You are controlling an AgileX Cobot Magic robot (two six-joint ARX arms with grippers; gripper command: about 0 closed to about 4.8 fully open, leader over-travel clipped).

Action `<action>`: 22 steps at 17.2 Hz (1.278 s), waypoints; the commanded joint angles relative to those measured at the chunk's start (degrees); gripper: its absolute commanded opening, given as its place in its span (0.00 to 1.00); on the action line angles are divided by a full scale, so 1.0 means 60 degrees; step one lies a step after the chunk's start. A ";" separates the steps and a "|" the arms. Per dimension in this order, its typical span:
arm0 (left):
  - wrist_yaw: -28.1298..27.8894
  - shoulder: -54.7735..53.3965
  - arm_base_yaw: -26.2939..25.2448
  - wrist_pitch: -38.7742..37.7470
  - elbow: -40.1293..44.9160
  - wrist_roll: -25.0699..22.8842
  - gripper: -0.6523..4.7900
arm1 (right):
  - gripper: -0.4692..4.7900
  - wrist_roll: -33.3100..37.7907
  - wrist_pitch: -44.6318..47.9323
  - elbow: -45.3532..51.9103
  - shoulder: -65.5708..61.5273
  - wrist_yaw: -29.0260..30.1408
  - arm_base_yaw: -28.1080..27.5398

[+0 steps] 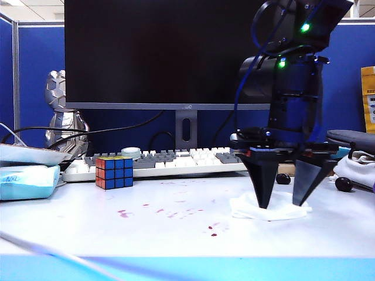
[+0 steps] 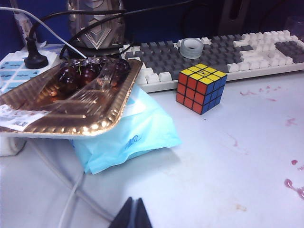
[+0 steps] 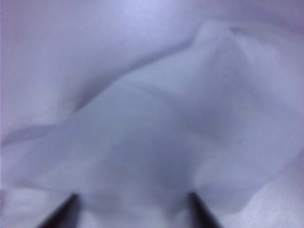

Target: Use the wet wipes on the table to wipe the cherry juice off the table, then put the wipes back on the table.

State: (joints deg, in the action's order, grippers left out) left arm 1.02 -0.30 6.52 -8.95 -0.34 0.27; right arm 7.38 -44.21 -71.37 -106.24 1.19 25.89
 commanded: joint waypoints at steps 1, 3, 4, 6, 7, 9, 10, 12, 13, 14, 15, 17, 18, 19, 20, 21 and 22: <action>0.0047 0.0033 -0.0022 -0.0102 0.0007 0.0033 0.12 | 0.14 0.0018 -0.0095 -0.0040 -0.0204 0.0080 0.0015; 0.0047 0.0033 -0.0022 -0.0102 0.0007 0.0036 0.12 | 0.08 -0.0117 -0.0324 -0.0233 -0.0204 0.0994 0.0022; 0.0047 0.0033 -0.0022 -0.0102 0.0007 0.0036 0.12 | 0.08 -0.0291 -0.0466 -0.0328 -0.0204 0.1585 0.0044; 0.0047 0.0033 -0.0022 -0.0102 0.0007 0.0033 0.12 | 0.08 -0.0561 -0.0710 -0.0474 -0.0204 0.2535 0.0291; 0.0047 0.0033 -0.0022 -0.0102 0.0007 0.0033 0.12 | 0.08 -0.0758 -0.0911 -0.0568 -0.0208 0.2663 0.0623; 0.0047 0.0033 -0.0022 -0.0102 0.0007 0.0033 0.12 | 0.08 -0.0892 -0.1151 -0.0619 -0.0211 0.2761 0.1217; 0.0047 0.0033 -0.0022 -0.0102 0.0007 0.0036 0.12 | 0.08 -0.0922 -0.1220 -0.0623 -0.0233 0.2801 0.1581; 0.0047 0.0033 -0.0022 -0.0102 0.0007 0.0033 0.12 | 0.08 -0.0918 -0.1319 -0.0634 -0.0357 0.2546 0.2262; 0.0047 0.0033 -0.0022 -0.0102 0.0007 0.0033 0.12 | 0.08 -0.0900 -0.1435 -0.0634 -0.0466 0.2084 0.2415; 0.0044 0.0033 -0.0022 -0.0102 0.0007 0.0033 0.12 | 0.08 -0.0838 -0.1555 -0.0630 -0.0594 0.1563 0.2499; 0.0047 0.0033 -0.0022 -0.0102 0.0007 0.0033 0.12 | 0.08 -0.0667 -0.1668 -0.0634 -0.0805 0.0761 0.2495; 0.0047 0.0033 -0.0022 -0.0102 0.0007 0.0033 0.12 | 0.08 -0.0488 -0.1428 -0.0634 -0.1195 -0.1188 0.2302; 0.0044 0.0033 -0.0022 -0.0102 0.0007 0.0036 0.12 | 0.08 -0.0484 -0.1075 -0.0634 -0.1279 -0.1814 0.2189; 0.0044 0.0033 -0.0022 -0.0102 0.0007 0.0033 0.12 | 0.08 -0.0484 -0.0736 -0.0641 -0.1282 -0.2055 0.2073; 0.0047 0.0033 -0.0022 -0.0102 0.0007 0.0033 0.12 | 0.08 -0.0484 -0.0219 -0.0721 -0.1282 -0.2193 0.1942; 0.0044 0.0033 -0.0022 -0.0102 0.0007 0.0033 0.12 | 0.08 -0.0484 -0.0018 -0.0892 -0.1282 -0.2098 0.1843; 0.0047 0.0033 -0.0022 -0.0102 0.0007 0.0033 0.12 | 0.08 -0.0568 0.0131 -0.1260 -0.1282 -0.1297 0.1840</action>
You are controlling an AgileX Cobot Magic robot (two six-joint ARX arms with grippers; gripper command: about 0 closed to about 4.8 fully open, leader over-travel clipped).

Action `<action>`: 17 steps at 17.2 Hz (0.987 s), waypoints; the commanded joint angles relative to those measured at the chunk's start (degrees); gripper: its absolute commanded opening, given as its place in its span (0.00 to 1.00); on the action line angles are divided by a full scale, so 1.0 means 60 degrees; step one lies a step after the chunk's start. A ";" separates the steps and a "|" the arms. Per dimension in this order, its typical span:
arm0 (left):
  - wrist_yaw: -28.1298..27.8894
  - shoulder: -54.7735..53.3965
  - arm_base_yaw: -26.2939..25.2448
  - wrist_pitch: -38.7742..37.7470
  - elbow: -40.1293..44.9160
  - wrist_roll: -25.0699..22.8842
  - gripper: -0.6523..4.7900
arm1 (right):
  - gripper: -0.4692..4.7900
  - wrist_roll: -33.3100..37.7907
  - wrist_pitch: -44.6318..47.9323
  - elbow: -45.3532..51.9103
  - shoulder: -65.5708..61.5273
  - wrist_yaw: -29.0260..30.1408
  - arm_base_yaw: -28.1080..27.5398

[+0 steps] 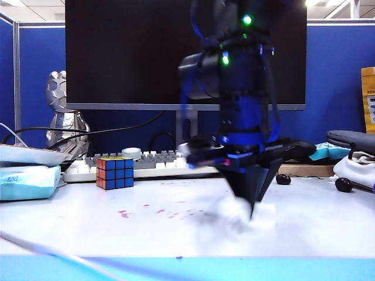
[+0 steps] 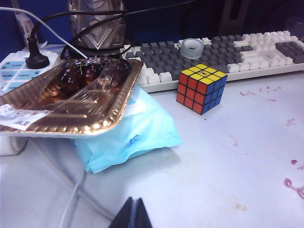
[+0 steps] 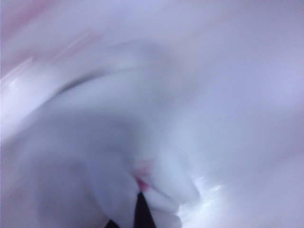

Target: Use the wet wipes on the table to wipe the cherry juice off the table, then put the wipes back on the table.

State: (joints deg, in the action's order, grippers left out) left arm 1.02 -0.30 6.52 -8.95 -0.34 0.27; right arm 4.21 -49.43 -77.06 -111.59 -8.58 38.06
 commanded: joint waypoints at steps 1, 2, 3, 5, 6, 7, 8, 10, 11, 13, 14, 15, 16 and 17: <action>0.0044 0.0033 -0.0022 -0.0102 0.0007 0.0033 0.12 | 0.08 -0.0040 0.0831 -0.0750 -0.0390 0.1596 -0.0157; 0.0047 0.0033 -0.0022 -0.0102 0.0007 0.0033 0.12 | 0.08 -0.0040 0.0743 -0.0929 -0.0397 0.2033 -0.0098; 0.0044 0.0033 -0.0022 -0.0102 0.0007 0.0036 0.12 | 0.08 -0.0036 0.0492 -0.1297 -0.0404 0.2736 0.0171; 0.0044 0.0033 -0.0022 -0.0102 0.0007 0.0033 0.12 | 0.08 -0.0251 0.0237 -0.1719 -0.0463 0.3770 0.0656; 0.0047 0.0033 -0.0022 -0.0102 0.0007 0.0036 0.12 | 0.08 -0.0240 0.0277 -0.1818 -0.0506 0.3759 0.0783; 0.0047 0.0033 -0.0022 -0.0102 0.0007 0.0036 0.12 | 0.08 -0.0197 0.0288 -0.1898 -0.0586 0.3260 0.0852; 0.0044 0.0033 -0.0022 -0.0102 0.0007 0.0036 0.12 | 0.08 0.0047 0.0281 -0.2000 -0.0772 0.2291 0.0900; 0.0047 0.0033 -0.0022 -0.0102 0.0007 0.0036 0.12 | 0.08 0.0368 0.0361 -0.2004 -0.1056 0.0911 0.0681; 0.0047 0.0033 -0.0022 -0.0102 0.0007 0.0033 0.12 | 0.08 0.0404 0.0452 -0.2004 -0.1195 0.0342 0.0495; 0.0047 0.0033 -0.0022 -0.0102 0.0007 0.0036 0.12 | 0.08 0.0670 0.0761 -0.2004 -0.1297 0.0113 0.0171; 0.0044 0.0033 -0.0022 -0.0102 0.0007 0.0036 0.12 | 0.08 0.0659 0.1002 -0.2004 -0.1297 0.0412 0.0044; 0.0044 0.0033 -0.0022 -0.0102 0.0007 0.0036 0.12 | 0.08 0.0503 0.1300 -0.2033 -0.1297 0.1155 -0.0025; 0.0047 0.0033 -0.0022 -0.0102 0.0007 0.0036 0.12 | 0.08 0.0499 0.1443 -0.2266 -0.1362 0.2007 0.0004; 0.0044 0.0033 -0.0022 -0.0102 0.0007 0.0033 0.12 | 0.08 0.0499 0.1377 -0.2550 -0.1494 0.2561 0.0098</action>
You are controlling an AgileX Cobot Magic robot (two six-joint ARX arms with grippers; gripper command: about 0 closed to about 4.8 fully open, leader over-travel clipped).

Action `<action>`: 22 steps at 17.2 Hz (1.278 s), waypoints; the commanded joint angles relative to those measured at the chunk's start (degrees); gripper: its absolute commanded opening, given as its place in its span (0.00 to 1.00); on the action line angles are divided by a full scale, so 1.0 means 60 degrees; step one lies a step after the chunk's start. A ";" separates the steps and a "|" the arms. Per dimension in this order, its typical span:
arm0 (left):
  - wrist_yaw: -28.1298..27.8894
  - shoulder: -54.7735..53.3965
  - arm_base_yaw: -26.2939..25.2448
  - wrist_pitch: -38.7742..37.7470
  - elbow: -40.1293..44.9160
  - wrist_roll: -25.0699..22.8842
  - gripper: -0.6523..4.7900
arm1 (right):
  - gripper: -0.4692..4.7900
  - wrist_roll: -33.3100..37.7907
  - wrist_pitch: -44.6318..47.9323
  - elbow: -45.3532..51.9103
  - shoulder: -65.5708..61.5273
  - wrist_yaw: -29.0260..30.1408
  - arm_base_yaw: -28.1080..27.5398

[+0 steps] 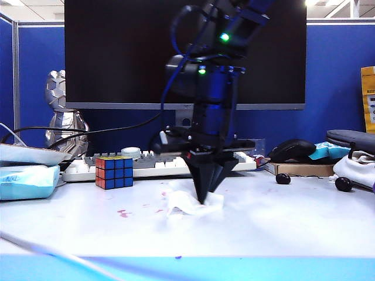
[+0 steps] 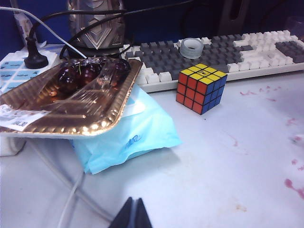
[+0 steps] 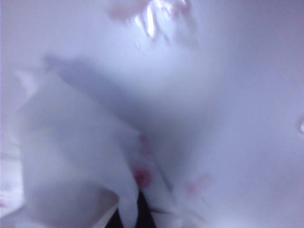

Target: Use the wet wipes on the table to wipe the cherry juice off the table, then put the wipes back on the table.

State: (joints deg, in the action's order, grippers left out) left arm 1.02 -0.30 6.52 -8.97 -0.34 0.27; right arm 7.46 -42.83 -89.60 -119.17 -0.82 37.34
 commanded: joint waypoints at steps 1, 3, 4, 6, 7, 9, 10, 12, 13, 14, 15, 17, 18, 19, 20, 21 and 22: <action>0.0047 0.0033 -0.0022 -0.0098 0.0007 0.0033 0.12 | 0.08 -0.0080 0.0149 -0.0743 -0.0412 0.1858 0.0332; 0.0047 0.0033 -0.0022 -0.0098 0.0007 0.0033 0.12 | 0.08 -0.0510 -0.0382 -0.1530 -0.0991 0.2699 0.0699; 0.0047 0.0033 -0.0022 -0.0098 0.0007 0.0033 0.12 | 0.08 -0.1013 -0.0980 -0.2080 -0.1421 0.2714 0.1042; 0.0047 0.0033 -0.0022 -0.0098 0.0007 0.0033 0.12 | 0.08 -0.1486 -0.1818 -0.2608 -0.1792 0.2677 0.1421; 0.0044 0.0033 -0.0022 -0.0098 0.0007 0.0036 0.12 | 0.08 -0.1555 -0.2193 -0.2765 -0.1916 0.2506 0.1563; 0.0044 0.0033 -0.0022 -0.0098 0.0007 0.0036 0.12 | 0.08 -0.1446 -0.2940 -0.2779 -0.2040 0.0831 0.1621; 0.0047 0.0033 -0.0022 -0.0098 0.0007 0.0033 0.12 | 0.08 -0.1392 -0.3202 -0.2779 -0.2051 0.0117 0.1501; 0.0047 0.0033 -0.0022 -0.0098 0.0007 0.0033 0.12 | 0.08 -0.1027 -0.3311 -0.2779 -0.2055 -0.0827 0.1075; 0.0047 0.0033 -0.0022 -0.0098 0.0007 0.0033 0.12 | 0.08 -0.0739 -0.3180 -0.2779 -0.2055 -0.0991 0.0707; 0.0047 0.0033 -0.0022 -0.0098 0.0007 0.0033 0.12 | 0.08 -0.0255 -0.2878 -0.2779 -0.2055 -0.0947 0.0102; 0.0047 0.0033 -0.0022 -0.0098 0.0007 0.0033 0.12 | 0.08 -0.0164 -0.2670 -0.2779 -0.2055 -0.0878 -0.0157; 0.0047 0.0033 -0.0022 -0.0098 0.0007 0.0036 0.12 | 0.08 -0.0171 -0.1880 -0.2779 -0.2055 -0.0222 -0.0739; 0.0047 0.0033 -0.0022 -0.0098 0.0007 0.0033 0.12 | 0.08 -0.0175 -0.1410 -0.2779 -0.2055 0.0208 -0.0878; 0.0047 0.0033 -0.0022 -0.0098 0.0007 0.0036 0.12 | 0.08 -0.0182 -0.1071 -0.2783 -0.2055 0.0790 -0.0892; 0.0047 0.0033 -0.0022 -0.0098 0.0007 0.0033 0.12 | 0.08 -0.0178 -0.1038 -0.2805 -0.2058 0.1461 -0.0845; 0.0044 0.0033 -0.0022 -0.0098 0.0007 0.0033 0.12 | 0.08 -0.0186 -0.1115 -0.2809 -0.2058 0.1872 -0.0754; 0.0047 0.0033 -0.0022 -0.0098 0.0007 0.0036 0.12 | 0.08 -0.0317 -0.1308 -0.2809 -0.2058 0.2193 -0.0572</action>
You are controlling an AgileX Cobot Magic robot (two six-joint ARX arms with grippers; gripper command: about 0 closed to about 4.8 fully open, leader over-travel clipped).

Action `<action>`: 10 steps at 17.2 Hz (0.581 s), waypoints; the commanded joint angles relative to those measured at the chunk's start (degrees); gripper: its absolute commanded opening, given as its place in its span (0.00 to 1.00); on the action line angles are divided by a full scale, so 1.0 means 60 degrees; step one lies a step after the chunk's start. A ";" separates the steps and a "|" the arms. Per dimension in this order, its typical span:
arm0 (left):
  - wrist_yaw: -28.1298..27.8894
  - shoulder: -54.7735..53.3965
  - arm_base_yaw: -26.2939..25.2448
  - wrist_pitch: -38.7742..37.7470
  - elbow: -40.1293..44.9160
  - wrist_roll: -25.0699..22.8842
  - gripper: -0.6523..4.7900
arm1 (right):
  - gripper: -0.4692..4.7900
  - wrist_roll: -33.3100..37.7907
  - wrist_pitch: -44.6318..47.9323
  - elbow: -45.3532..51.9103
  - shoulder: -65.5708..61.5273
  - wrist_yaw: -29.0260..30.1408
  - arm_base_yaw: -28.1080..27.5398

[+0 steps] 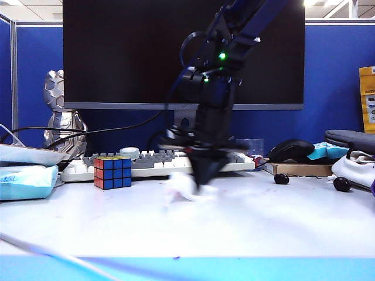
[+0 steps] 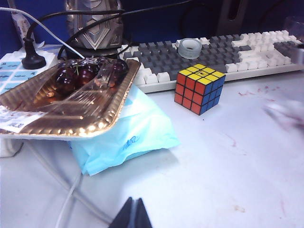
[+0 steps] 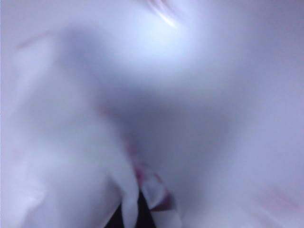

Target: Use the wet wipes on the table to wipe the cherry juice off the table, then put the wipes back on the table.

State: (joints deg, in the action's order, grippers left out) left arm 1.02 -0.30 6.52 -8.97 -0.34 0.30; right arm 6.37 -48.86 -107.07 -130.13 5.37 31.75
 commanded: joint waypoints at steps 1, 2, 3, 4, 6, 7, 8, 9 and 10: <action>0.0047 0.0033 -0.0022 -0.0098 0.0007 0.0029 0.12 | 0.08 -0.0423 -0.0645 0.0080 -0.0233 0.1617 0.0579; 0.0040 0.0033 -0.0022 -0.0098 0.0007 0.0029 0.12 | 0.08 -0.0918 -0.1115 0.0080 -0.0233 0.1836 0.0871; 0.0044 0.0033 -0.0022 -0.0098 0.0007 0.0029 0.12 | 0.08 -0.0994 -0.1228 0.0080 -0.0233 0.1399 0.1013; 0.0047 0.0033 -0.0022 -0.0098 0.0007 0.0029 0.12 | 0.08 -0.0994 -0.1188 0.0080 -0.0233 0.0743 0.1071; 0.0044 0.0033 -0.0022 -0.0098 0.0007 0.0029 0.12 | 0.08 -0.0834 -0.0707 0.0080 -0.0233 -0.0419 0.1002; 0.0047 0.0033 -0.0022 -0.0098 0.0007 0.0029 0.12 | 0.08 -0.0557 -0.0022 0.0069 -0.0233 -0.1213 0.0831; 0.0044 0.0033 -0.0022 -0.0098 0.0007 0.0029 0.12 | 0.08 -0.0463 0.0503 0.0018 -0.0233 -0.1417 0.0637; 0.0047 0.0033 -0.0022 -0.0098 0.0007 0.0029 0.12 | 0.08 -0.0244 0.1005 0.0015 -0.0233 -0.1417 0.0488; 0.0047 0.0033 -0.0022 -0.0098 0.0007 0.0033 0.12 | 0.08 -0.0044 0.1384 0.0004 -0.0233 -0.1413 0.0361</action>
State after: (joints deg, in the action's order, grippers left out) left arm 1.02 -0.30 6.52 -8.97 -0.34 0.27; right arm 4.21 -42.89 -107.35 -130.89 -1.78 34.30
